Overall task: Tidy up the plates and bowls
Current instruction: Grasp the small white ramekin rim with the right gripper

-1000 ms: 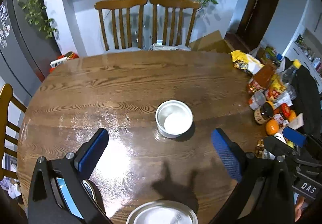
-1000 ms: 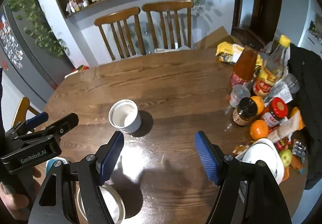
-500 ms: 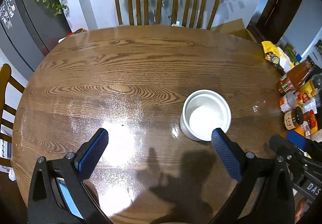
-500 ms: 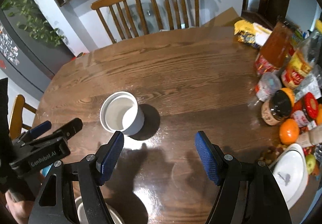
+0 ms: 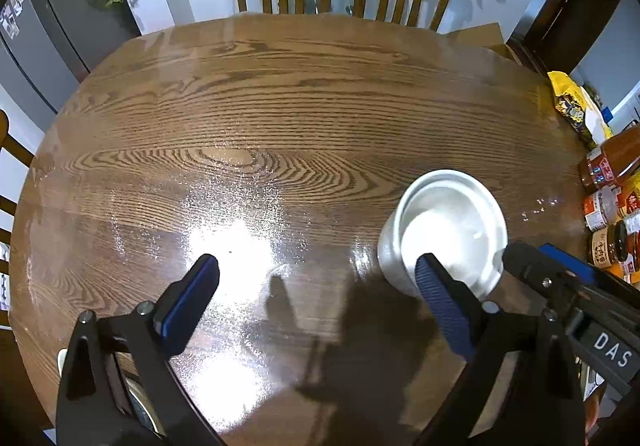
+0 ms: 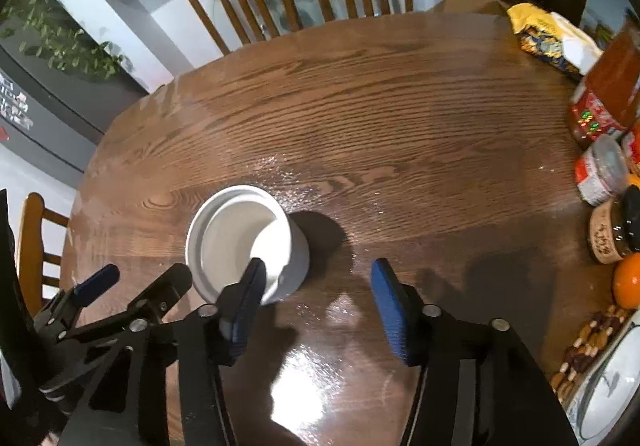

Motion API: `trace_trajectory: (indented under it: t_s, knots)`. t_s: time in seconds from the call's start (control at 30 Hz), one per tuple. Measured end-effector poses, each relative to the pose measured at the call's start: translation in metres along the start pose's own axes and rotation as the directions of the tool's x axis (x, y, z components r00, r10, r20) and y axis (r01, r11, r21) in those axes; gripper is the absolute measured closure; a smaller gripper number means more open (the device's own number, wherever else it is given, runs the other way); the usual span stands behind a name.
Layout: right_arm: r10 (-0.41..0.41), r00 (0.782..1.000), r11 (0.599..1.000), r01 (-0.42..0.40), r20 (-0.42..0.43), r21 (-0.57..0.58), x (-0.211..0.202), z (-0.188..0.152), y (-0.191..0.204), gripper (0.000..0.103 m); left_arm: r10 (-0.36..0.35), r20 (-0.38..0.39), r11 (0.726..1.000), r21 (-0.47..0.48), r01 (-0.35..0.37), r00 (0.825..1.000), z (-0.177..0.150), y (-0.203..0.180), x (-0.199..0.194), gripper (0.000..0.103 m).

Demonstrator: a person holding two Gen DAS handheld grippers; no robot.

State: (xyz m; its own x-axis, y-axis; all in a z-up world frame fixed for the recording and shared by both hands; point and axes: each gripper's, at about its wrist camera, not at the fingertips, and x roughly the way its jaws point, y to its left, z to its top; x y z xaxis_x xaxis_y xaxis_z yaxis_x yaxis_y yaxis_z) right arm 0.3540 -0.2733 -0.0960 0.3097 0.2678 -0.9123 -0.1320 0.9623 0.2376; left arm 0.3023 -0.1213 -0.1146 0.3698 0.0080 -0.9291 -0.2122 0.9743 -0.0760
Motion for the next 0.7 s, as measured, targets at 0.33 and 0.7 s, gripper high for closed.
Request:
trace_trajectory:
  t_s: [0.33,0.7]
  knots:
    - [0.071,0.996,0.995,-0.067,-0.059,0.074,0.026,0.007,-0.008,0.073,-0.048,-0.026,0.999,-0.008,0.047,0.999,0.0,-0.007,0.011,0.028]
    - [0.09,0.992,0.996,-0.087,-0.086,0.029,0.034,0.003,-0.001,0.084,-0.134,-0.037,0.987,0.084,0.136,0.99,-0.009,-0.035,0.017,0.077]
